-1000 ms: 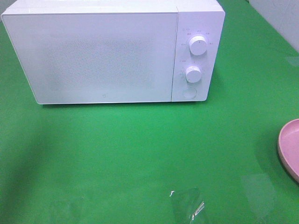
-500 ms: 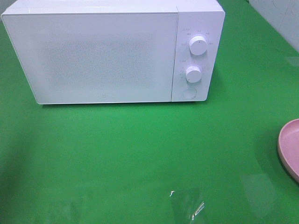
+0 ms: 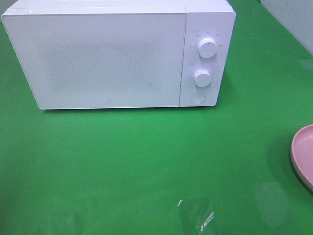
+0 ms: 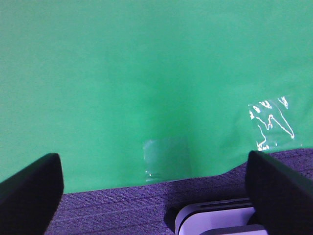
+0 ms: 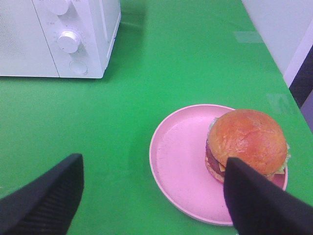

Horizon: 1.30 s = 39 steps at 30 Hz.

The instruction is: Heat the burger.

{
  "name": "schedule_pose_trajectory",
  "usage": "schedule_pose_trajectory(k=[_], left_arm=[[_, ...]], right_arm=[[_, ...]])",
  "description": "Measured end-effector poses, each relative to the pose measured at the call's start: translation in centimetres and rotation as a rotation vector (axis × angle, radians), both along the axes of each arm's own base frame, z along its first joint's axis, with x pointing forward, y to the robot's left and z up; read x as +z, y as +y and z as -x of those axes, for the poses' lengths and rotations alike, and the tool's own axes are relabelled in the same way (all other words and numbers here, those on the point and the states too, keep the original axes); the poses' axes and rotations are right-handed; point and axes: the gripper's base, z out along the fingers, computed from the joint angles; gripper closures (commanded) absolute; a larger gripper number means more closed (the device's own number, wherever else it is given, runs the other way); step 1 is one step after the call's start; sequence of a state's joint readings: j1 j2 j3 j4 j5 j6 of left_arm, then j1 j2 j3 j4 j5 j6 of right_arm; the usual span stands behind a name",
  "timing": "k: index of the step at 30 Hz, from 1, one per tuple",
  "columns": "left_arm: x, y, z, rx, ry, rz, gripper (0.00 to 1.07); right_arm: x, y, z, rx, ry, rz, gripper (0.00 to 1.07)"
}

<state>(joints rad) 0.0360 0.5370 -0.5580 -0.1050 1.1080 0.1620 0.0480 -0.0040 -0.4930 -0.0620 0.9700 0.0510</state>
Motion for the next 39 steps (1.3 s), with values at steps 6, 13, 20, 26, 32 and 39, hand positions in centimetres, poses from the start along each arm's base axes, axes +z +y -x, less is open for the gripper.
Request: schedule_pose_trajectory(k=[6, 13, 20, 26, 32, 39], left_arm=[[0.2, 0.0, 2.6, 0.003, -0.171, -0.011, 0.14], [0.7, -0.1, 5.0, 0.004, -0.319, -0.018, 0.14], [0.9, -0.4, 7.5, 0.001, -0.484, 0.006, 0.14], [0.9, -0.5, 8.3, 0.0, -0.53, 0.008, 0.14], [0.9, -0.5, 8.2, 0.0, -0.532, 0.009, 0.14], [0.9, -0.5, 8.2, 0.0, -0.532, 0.01, 0.14]], right_arm=[[0.0, 0.0, 0.0, 0.0, 0.0, 0.0, 0.32], [0.0, 0.0, 0.0, 0.0, 0.0, 0.0, 0.32], [0.0, 0.0, 0.0, 0.0, 0.0, 0.0, 0.32], [0.0, 0.0, 0.0, 0.0, 0.0, 0.0, 0.32], [0.0, 0.0, 0.0, 0.0, 0.0, 0.0, 0.32], [0.0, 0.0, 0.0, 0.0, 0.0, 0.0, 0.32]])
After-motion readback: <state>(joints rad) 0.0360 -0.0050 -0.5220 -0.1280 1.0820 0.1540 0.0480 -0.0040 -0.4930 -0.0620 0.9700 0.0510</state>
